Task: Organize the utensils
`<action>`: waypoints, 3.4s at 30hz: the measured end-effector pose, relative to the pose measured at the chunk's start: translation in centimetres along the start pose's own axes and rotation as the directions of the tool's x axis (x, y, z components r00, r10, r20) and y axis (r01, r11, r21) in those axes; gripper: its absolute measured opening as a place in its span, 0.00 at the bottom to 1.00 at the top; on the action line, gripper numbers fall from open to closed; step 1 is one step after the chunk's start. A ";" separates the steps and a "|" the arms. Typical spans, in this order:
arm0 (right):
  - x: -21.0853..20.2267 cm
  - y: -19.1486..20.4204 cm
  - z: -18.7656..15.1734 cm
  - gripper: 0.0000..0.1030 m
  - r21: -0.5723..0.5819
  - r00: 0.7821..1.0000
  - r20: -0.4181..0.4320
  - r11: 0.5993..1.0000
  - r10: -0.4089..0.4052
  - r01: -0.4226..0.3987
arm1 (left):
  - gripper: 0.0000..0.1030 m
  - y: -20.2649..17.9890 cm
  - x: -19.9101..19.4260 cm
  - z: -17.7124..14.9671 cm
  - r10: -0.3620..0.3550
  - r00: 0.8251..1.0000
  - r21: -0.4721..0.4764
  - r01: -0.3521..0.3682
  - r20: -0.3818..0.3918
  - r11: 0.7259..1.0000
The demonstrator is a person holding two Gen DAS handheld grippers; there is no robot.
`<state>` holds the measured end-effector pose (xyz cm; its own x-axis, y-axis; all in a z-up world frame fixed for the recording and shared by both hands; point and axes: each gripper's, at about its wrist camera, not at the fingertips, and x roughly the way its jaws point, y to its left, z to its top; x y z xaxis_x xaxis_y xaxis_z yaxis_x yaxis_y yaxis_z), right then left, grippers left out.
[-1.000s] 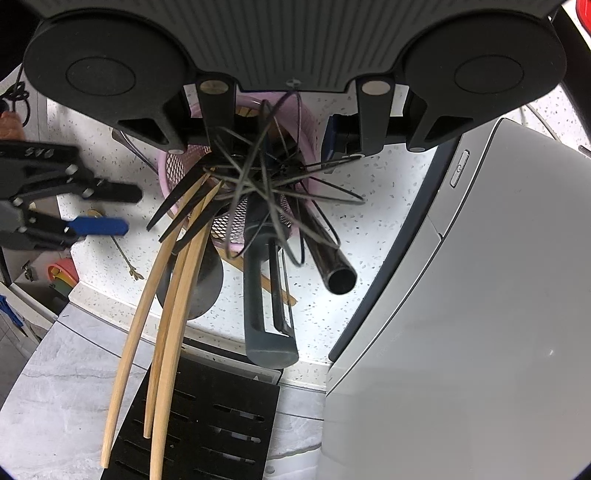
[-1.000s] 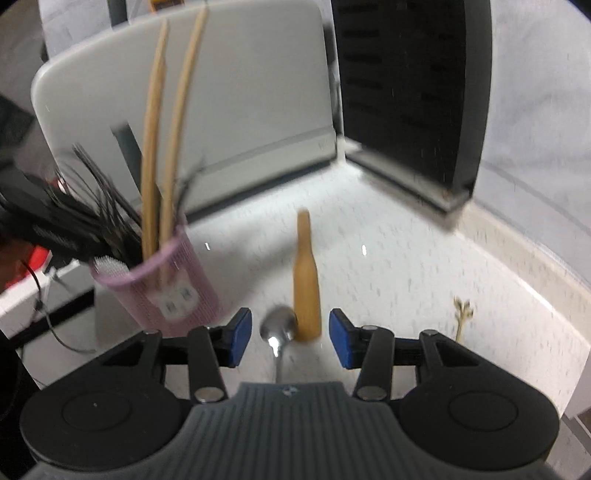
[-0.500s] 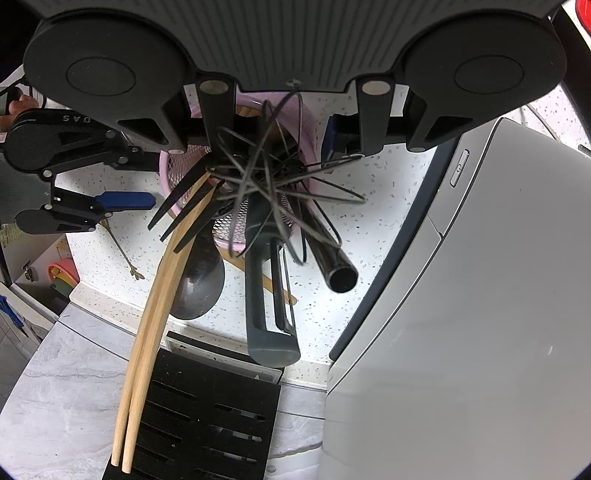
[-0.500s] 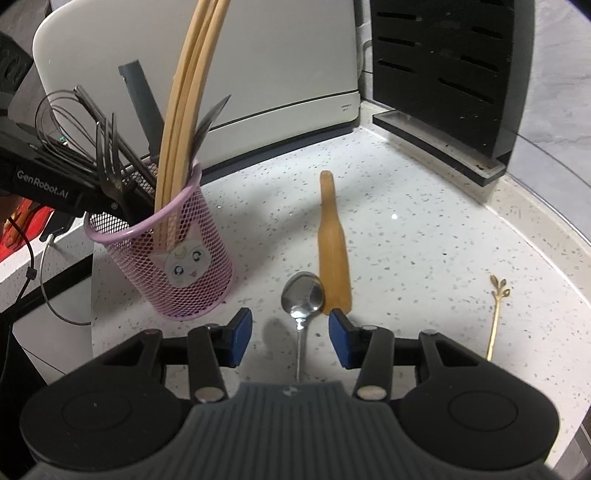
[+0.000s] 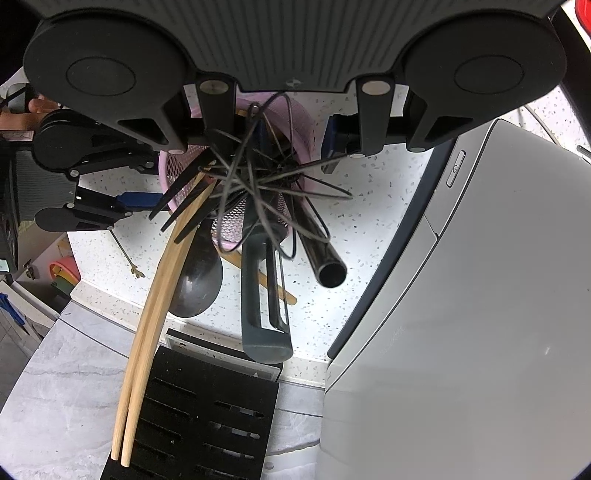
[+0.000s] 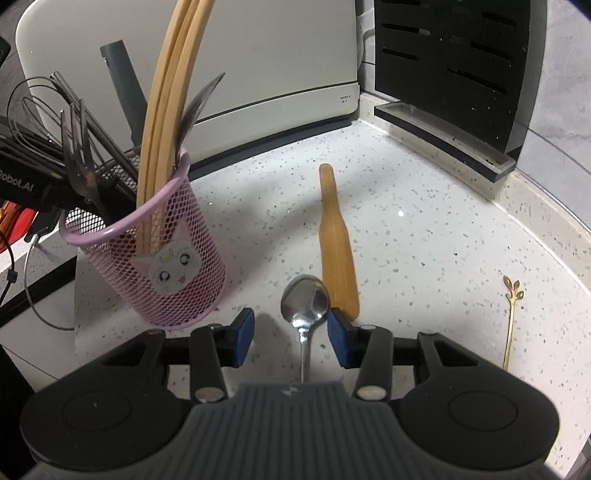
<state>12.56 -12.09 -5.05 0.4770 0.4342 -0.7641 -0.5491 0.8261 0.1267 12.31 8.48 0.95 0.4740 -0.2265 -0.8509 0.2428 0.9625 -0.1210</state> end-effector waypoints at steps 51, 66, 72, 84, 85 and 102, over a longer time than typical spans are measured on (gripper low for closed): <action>-7.2 1.8 0.5 0.27 -0.035 0.971 0.229 0.997 -0.066 0.076 | 0.32 -0.1 0.0 0.1 0.002 1.000 -0.002 -0.002 -0.001 1.000; -8.5 2.3 0.8 0.26 -0.032 0.959 0.274 0.996 -0.070 0.082 | 0.32 -0.3 0.1 0.1 0.003 1.000 -0.002 -0.003 -0.001 1.000; -9.8 2.5 1.2 0.26 -0.035 0.952 0.301 0.996 -0.063 0.077 | 0.32 -0.2 0.1 0.1 0.003 1.000 -0.002 -0.003 -0.001 1.000; -13.7 2.6 3.3 0.26 -0.012 0.907 0.419 0.999 -0.028 0.037 | 0.32 -0.5 0.2 0.2 0.005 1.000 0.003 -0.005 -0.003 1.000; -13.9 2.7 3.5 0.26 -0.012 0.902 0.431 0.999 -0.022 0.029 | 0.32 -0.5 0.2 0.1 0.004 1.000 0.004 -0.004 -0.003 1.000; -13.5 6.5 5.7 0.26 -0.097 0.863 0.493 0.993 0.110 -0.071 | 0.32 -0.1 0.2 0.0 0.004 1.000 0.002 -0.004 -0.006 1.000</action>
<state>6.48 -10.54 9.73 0.6899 0.6424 -0.3337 -0.6454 0.7546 0.1184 12.40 8.33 0.78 0.4694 -0.2220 -0.8546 0.2431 0.9630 -0.1167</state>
